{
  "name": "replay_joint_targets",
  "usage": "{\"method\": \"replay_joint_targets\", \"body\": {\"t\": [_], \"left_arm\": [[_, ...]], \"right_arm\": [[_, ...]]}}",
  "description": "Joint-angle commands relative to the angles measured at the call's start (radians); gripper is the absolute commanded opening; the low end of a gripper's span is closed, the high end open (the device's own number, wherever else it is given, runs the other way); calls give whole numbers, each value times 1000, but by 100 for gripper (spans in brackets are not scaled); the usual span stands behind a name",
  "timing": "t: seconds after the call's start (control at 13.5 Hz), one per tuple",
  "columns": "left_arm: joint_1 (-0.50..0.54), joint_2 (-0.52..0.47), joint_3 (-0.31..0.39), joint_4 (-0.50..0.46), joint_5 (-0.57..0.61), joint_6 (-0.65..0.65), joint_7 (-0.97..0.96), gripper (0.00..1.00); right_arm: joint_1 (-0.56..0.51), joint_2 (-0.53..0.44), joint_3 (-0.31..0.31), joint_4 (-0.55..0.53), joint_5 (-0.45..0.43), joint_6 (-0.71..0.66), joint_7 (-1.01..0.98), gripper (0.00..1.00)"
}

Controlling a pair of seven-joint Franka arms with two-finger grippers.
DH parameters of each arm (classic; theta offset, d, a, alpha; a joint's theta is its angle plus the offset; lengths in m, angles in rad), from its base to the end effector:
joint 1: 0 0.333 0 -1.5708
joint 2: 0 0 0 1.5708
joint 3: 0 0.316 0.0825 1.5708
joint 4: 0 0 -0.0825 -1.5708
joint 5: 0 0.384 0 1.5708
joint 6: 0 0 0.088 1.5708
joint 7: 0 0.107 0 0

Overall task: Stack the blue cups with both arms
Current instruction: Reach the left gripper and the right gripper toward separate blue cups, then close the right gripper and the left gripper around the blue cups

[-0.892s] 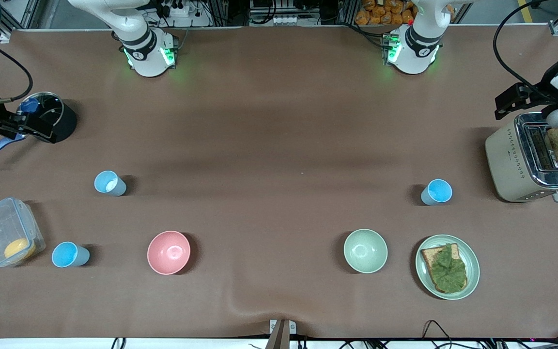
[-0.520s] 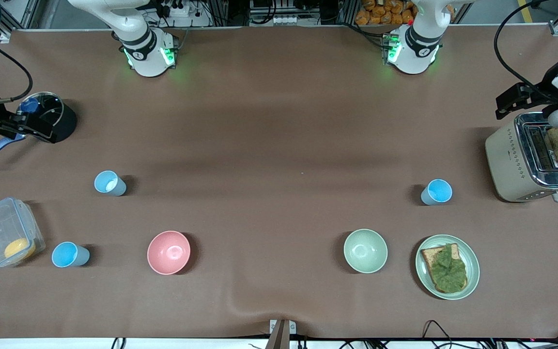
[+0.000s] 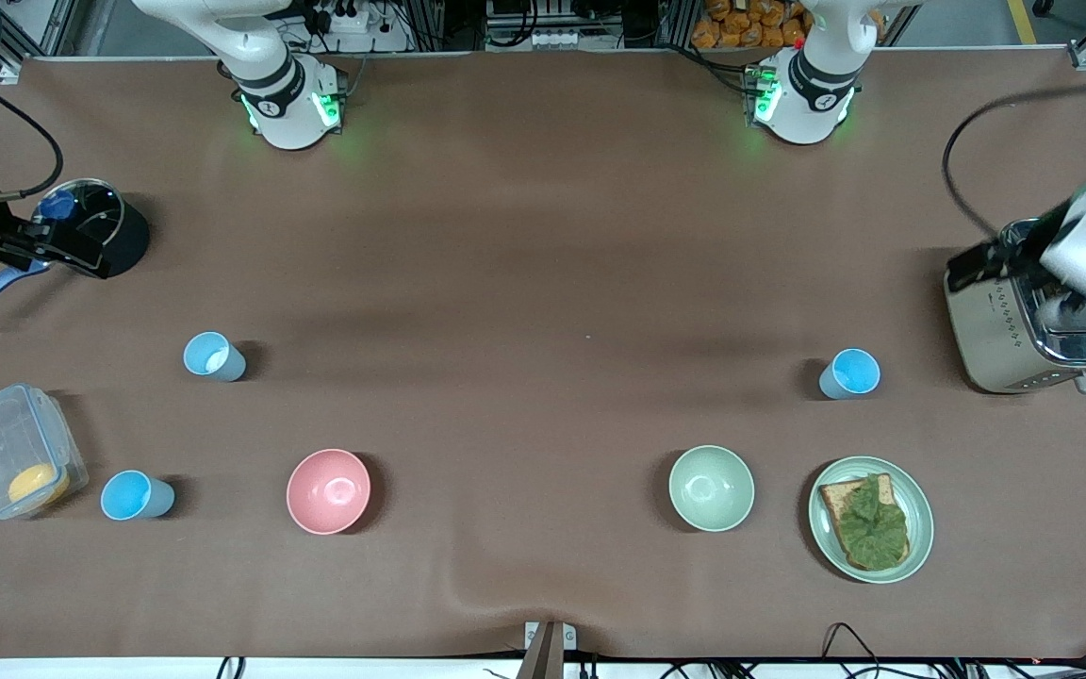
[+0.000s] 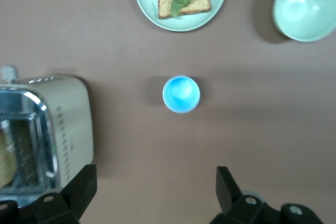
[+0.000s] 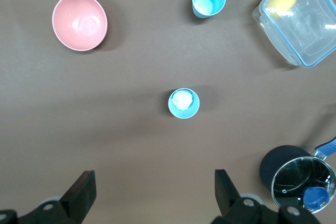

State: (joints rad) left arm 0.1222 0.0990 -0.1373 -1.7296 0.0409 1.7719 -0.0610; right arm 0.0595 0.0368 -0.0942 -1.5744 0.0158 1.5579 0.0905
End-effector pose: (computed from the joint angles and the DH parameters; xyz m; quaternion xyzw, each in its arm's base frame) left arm 0.5873 -0.0025 0.5099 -0.9994 -0.0184 0.0273 0.0142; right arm 0.5630 -0.0169 0.6012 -0.9977 0.0627 0.0267 0.0054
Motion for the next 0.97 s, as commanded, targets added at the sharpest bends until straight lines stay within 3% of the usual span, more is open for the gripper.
{"method": "replay_joint_targets", "body": {"t": [0.0, 0.22, 0.45, 0.67, 0.89], "left_arm": [[40, -21, -7, -203, -21, 220, -14, 100], [39, 54, -7, -297, -39, 392, -14, 100], [37, 134, -7, -300, -62, 420, -13, 100], [56, 172, -7, -300, -62, 431, -13, 100], [56, 194, -7, -292, -62, 462, -13, 100]], "right_arm": [[-27, 29, 5, 14, 27, -9, -69, 100], [-20, 99, 5, 13, 13, -21, -189, 100], [-4, 230, 5, 7, 13, -35, -183, 100], [-18, 346, 5, -21, 13, 78, -183, 100], [-18, 356, 5, -160, 19, 262, -181, 100]]}}
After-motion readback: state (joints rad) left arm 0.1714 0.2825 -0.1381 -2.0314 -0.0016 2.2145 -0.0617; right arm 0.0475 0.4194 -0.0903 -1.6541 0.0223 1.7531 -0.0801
